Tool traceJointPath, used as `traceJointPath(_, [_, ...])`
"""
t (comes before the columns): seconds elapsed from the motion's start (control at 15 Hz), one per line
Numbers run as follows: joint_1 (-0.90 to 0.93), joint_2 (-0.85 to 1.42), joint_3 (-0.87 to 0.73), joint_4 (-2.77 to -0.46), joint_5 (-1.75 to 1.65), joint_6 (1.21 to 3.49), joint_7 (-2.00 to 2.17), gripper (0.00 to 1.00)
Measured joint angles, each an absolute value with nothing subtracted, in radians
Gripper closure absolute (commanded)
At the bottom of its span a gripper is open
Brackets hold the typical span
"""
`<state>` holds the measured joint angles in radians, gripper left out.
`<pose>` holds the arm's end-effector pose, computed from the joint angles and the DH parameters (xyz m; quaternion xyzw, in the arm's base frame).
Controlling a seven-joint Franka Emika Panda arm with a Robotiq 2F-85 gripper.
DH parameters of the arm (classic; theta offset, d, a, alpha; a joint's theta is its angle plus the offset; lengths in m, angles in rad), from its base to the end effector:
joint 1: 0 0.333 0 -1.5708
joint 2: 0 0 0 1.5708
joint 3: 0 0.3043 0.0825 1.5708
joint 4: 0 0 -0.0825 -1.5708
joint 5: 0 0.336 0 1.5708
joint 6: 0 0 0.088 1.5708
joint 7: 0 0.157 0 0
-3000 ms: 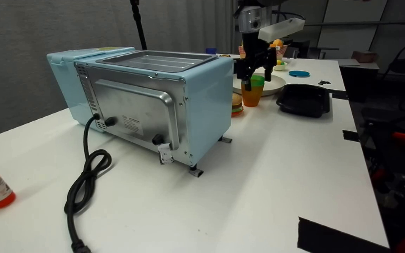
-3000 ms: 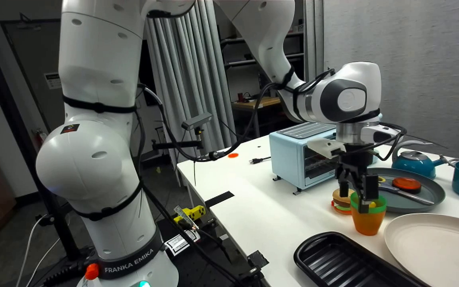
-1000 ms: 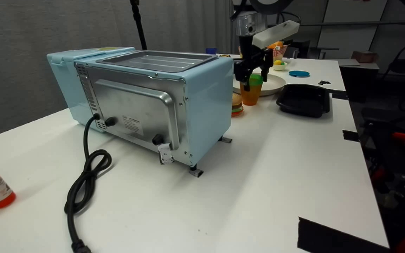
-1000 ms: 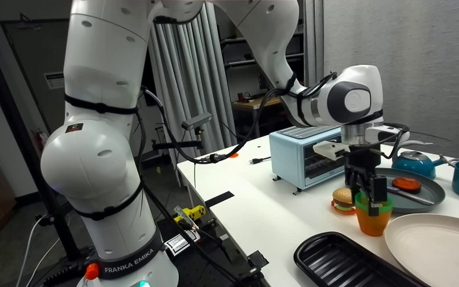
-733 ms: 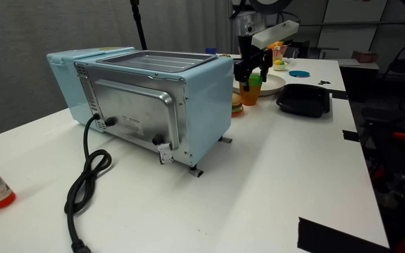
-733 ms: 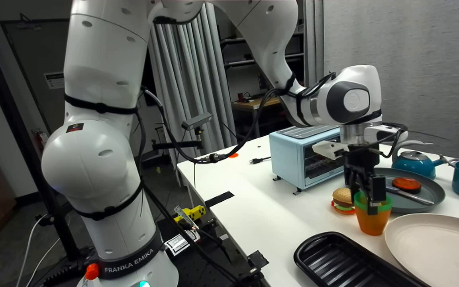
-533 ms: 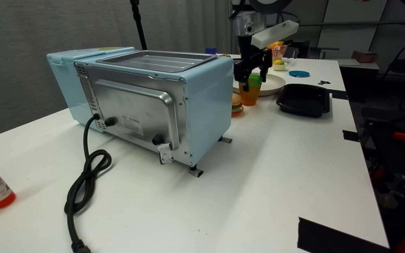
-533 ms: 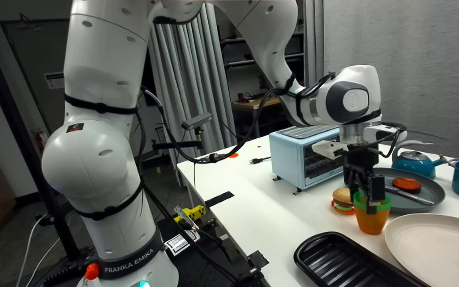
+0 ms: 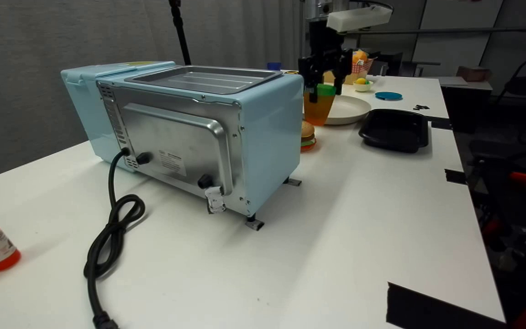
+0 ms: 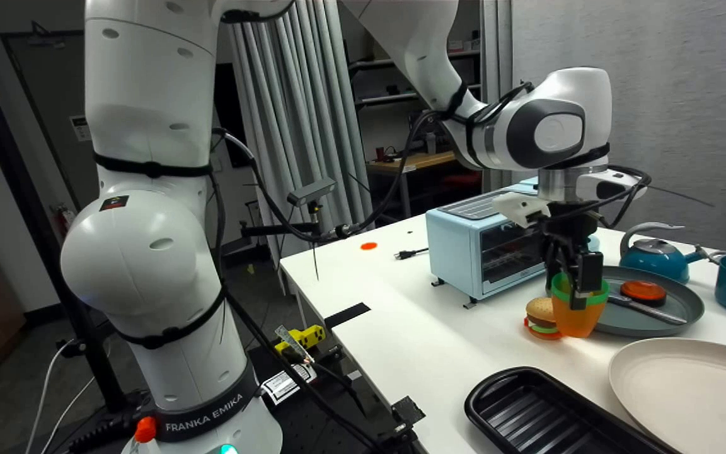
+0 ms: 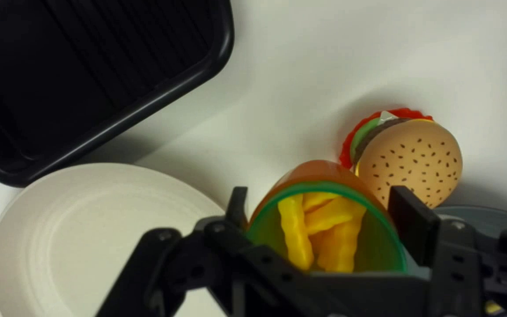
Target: Pour the things in the green cup onto the plate
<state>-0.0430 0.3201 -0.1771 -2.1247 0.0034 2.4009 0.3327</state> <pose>0.5214 -0.1174 0.2331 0.9622 -0.2703 -0.0179 0.0277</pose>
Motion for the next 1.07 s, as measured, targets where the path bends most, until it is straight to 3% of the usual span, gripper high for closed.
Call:
traceJointPath(0.4, [-0.145, 0.241, -0.182, -2.126, 0.120, 2.284, 0.197, 0.45])
traceJointPath(1.07, [-0.316, 0.321, -0.195, -1.989, 0.379, 2.064, -0.005, 0.45])
